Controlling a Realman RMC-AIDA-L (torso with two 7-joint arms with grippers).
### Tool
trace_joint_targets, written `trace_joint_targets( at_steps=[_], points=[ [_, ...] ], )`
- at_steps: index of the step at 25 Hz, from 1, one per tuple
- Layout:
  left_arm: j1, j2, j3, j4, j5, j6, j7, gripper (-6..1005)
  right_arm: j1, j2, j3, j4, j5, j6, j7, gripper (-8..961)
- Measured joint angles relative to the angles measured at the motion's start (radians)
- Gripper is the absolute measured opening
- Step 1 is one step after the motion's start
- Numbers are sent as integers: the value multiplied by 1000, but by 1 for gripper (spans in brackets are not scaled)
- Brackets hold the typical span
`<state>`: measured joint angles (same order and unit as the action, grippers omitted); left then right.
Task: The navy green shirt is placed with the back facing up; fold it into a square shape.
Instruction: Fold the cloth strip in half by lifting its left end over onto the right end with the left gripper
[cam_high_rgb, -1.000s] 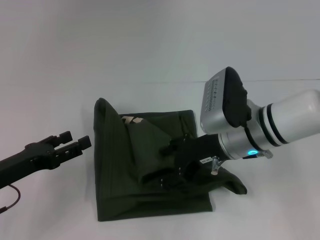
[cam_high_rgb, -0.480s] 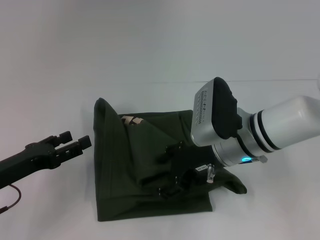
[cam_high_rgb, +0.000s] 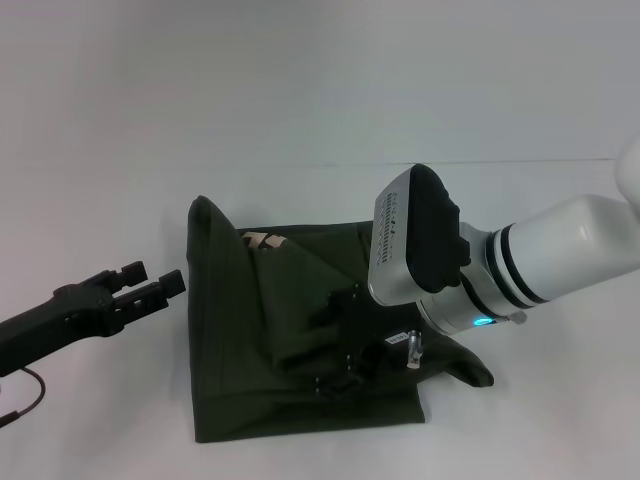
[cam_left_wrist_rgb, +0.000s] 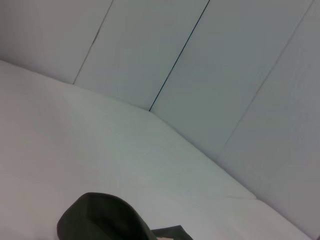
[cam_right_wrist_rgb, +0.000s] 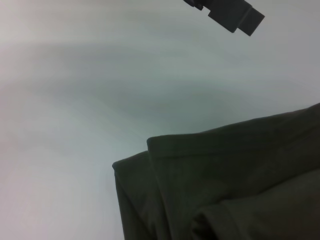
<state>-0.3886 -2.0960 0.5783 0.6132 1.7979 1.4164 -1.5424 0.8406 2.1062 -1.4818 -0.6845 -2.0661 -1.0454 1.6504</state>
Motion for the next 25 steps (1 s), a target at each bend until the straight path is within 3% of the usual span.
trace_joint_targets(
  at_steps=[25],
  points=[
    [-4,-3,0,-9,-7,-7,1,844,8,-2,-35,0,-9,29,0,786]
  ],
)
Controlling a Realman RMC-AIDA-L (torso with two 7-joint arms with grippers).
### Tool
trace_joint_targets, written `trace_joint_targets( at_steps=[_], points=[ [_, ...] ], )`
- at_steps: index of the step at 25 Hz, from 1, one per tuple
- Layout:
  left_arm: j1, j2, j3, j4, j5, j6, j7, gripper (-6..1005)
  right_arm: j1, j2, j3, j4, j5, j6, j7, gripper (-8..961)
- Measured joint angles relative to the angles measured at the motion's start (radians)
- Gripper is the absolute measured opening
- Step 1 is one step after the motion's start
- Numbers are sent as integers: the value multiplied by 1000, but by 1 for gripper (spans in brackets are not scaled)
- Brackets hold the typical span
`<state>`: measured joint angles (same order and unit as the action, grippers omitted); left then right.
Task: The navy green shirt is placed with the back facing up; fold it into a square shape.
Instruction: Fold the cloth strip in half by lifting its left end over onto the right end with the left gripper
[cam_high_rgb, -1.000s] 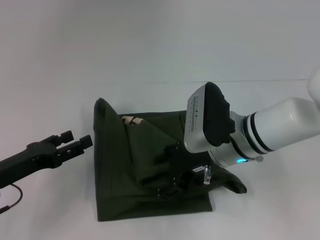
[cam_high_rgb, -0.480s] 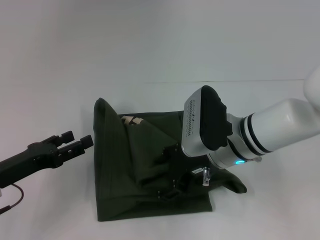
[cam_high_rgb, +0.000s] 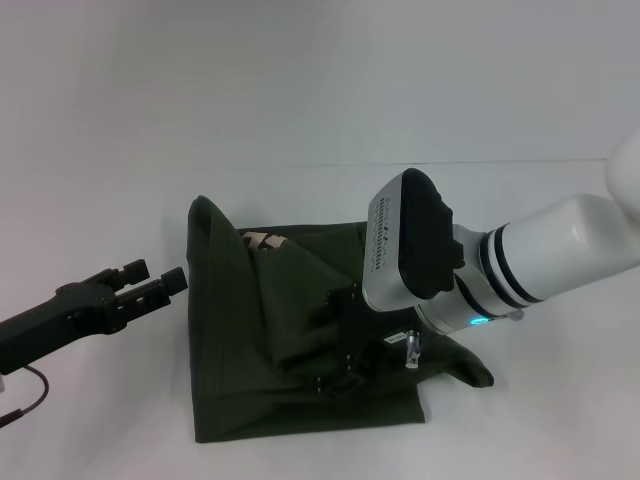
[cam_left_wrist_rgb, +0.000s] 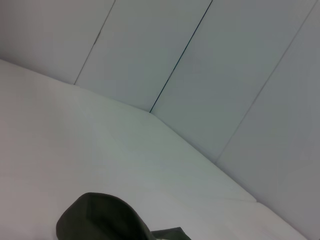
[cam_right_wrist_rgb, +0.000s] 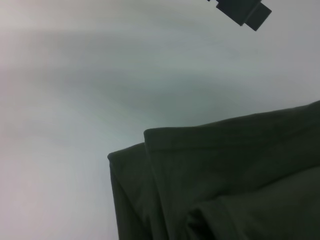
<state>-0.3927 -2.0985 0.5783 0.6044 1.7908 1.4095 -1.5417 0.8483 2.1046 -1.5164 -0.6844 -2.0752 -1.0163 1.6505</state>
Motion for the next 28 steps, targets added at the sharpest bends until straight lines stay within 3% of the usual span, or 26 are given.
trace_joint_targets(
  at_steps=[14,23,28],
  points=[
    [0,-3,0,0,-2,-3,2,844,3,1,-24,6,0,11,1,749],
    [2,-3,-11,0,-2,-3,2,844,13,0,-132,-11,-31,77,80,725],
    [6,-3,-11,0,-2,-3,2,844,7,-1,-132,-49,-33,69,103,520]
  ],
)
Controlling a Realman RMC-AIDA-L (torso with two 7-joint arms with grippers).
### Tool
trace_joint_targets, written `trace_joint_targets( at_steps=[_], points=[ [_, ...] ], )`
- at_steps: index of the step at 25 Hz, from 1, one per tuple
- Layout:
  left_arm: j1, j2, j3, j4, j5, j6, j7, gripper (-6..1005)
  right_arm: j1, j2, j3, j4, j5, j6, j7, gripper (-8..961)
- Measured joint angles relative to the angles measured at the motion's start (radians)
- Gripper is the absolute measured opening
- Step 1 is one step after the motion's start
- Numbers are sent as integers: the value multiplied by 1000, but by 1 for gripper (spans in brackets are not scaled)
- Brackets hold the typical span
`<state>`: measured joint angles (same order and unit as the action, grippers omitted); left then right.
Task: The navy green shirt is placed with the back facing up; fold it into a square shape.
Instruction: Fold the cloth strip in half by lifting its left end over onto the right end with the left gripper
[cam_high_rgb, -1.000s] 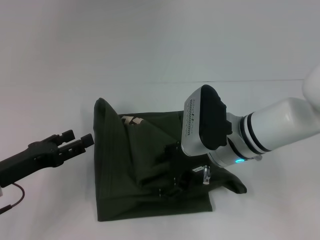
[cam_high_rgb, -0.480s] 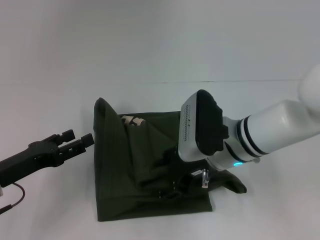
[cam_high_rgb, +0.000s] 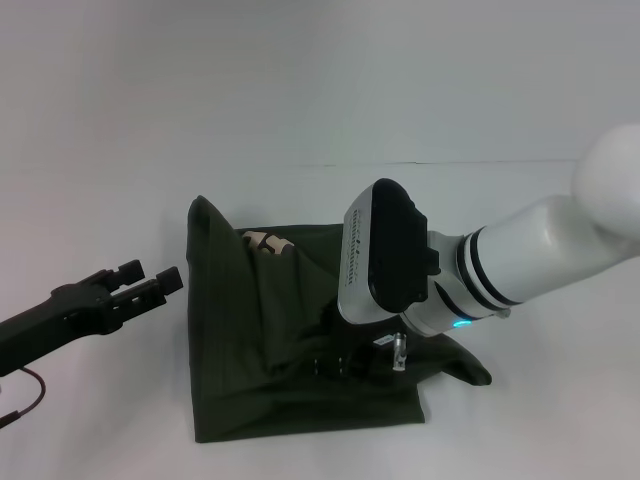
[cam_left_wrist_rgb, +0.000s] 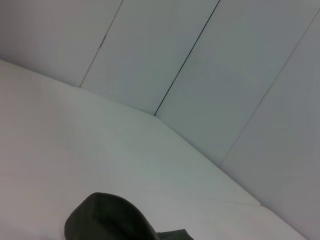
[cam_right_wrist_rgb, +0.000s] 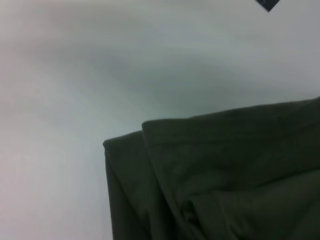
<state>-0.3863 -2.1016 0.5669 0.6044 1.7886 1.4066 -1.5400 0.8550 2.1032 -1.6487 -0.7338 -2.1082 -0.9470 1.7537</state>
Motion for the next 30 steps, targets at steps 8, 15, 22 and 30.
trace_joint_targets(
  at_steps=[8,15,22,30],
  points=[
    [3,5,-1,-10,0,0,0,844,-1,-1,0,-10,-2,-6,2,193],
    [0,7,-12,-12,0,4,0,843,-14,-2,5,-40,1,-18,2,83],
    [3,10,-32,-12,-36,3,0,843,-29,-4,75,-44,35,-8,3,86],
    [-2,17,-41,-9,-39,9,0,843,-77,-5,185,-42,120,79,3,89]
  ],
)
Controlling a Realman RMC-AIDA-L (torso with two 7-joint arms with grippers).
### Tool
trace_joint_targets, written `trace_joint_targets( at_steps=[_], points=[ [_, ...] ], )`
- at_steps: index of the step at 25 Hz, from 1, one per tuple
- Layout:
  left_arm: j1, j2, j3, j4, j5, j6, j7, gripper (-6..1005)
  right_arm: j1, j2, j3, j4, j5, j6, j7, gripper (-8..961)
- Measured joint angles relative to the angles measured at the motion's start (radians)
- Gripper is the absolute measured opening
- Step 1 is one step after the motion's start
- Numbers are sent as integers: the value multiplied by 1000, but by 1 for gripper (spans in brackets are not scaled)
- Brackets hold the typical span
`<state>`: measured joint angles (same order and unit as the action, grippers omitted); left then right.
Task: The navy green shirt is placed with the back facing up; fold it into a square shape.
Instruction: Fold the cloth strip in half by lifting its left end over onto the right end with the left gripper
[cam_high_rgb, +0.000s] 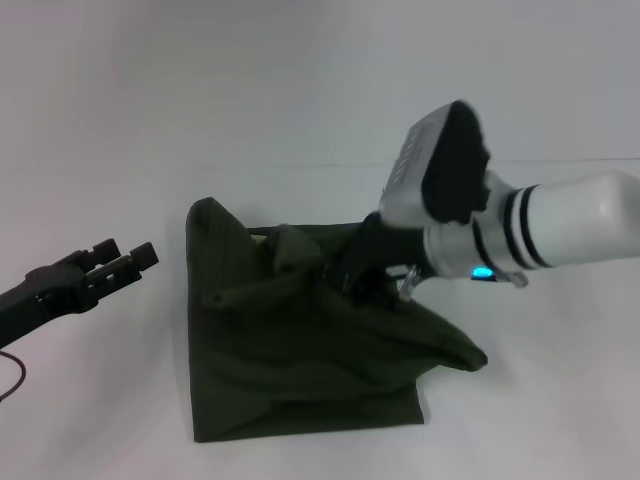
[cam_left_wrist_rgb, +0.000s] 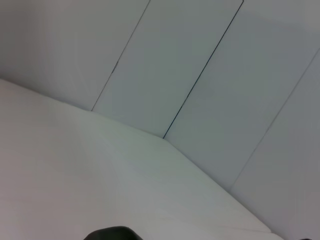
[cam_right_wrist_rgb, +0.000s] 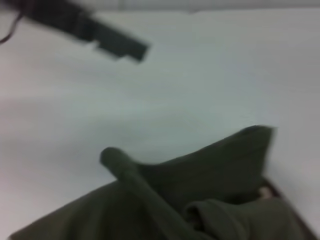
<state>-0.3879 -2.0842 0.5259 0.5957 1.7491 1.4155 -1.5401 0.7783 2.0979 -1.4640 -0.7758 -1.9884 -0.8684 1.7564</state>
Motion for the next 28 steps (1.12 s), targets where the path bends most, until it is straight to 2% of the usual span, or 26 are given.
trace_joint_targets(
  at_steps=[7,18,28],
  points=[
    [-4,6,0,1,0,0,0,843,-51,-1,40,8,86,111,0,92],
    [-10,7,-10,3,-2,-8,0,843,-79,-1,146,89,174,156,2,96],
    [-26,12,-46,2,-2,-10,0,843,-92,-1,213,150,188,190,4,101]
  ],
)
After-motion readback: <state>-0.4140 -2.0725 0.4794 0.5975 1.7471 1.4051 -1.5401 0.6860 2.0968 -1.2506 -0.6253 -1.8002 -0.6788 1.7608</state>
